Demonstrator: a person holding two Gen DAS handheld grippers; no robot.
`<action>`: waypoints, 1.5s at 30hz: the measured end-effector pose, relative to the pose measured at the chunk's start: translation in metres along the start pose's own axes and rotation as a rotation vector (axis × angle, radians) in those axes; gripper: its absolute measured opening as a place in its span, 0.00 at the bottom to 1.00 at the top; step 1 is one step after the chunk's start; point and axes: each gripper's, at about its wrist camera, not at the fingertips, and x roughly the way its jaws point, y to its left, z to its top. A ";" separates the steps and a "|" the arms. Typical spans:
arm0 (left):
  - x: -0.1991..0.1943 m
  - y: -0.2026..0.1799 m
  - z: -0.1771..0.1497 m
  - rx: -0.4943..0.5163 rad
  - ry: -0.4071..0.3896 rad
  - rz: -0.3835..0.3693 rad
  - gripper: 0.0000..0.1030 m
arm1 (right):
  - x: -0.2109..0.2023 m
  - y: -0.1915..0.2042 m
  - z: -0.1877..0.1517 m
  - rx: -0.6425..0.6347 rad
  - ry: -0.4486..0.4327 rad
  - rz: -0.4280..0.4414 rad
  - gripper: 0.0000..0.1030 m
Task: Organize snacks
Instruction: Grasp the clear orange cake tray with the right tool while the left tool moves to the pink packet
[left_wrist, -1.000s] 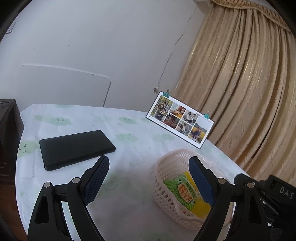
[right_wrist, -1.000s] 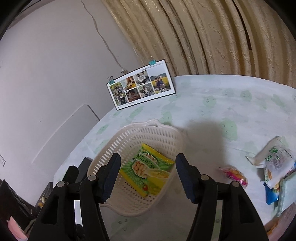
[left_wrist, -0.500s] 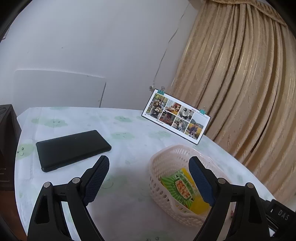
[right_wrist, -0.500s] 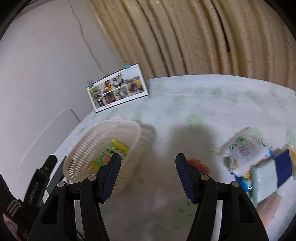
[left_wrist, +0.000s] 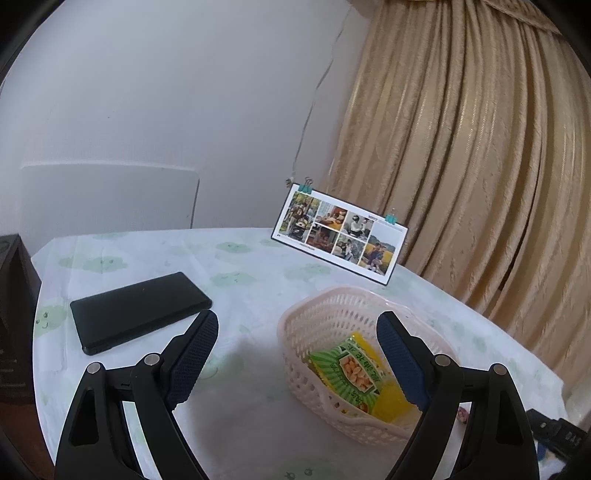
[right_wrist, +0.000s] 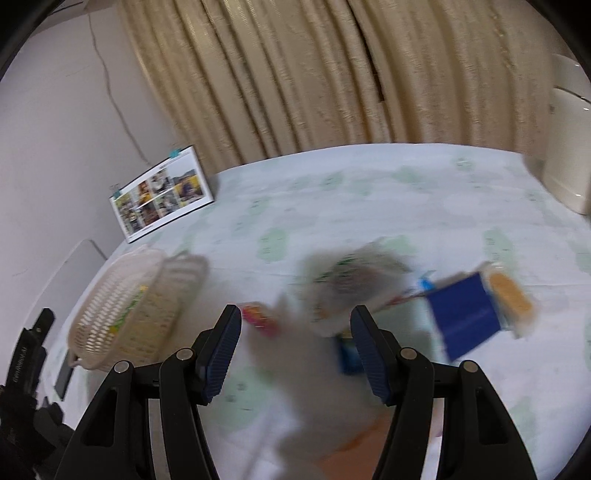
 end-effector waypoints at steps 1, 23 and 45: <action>-0.001 -0.002 0.000 0.007 -0.004 -0.002 0.85 | -0.002 -0.005 0.000 0.003 -0.005 -0.012 0.58; -0.031 -0.076 -0.012 0.217 0.055 -0.235 0.85 | -0.026 -0.128 -0.001 0.077 -0.003 -0.252 0.51; -0.035 -0.147 -0.048 0.426 0.262 -0.443 0.85 | 0.005 -0.143 0.013 -0.064 0.105 -0.280 0.44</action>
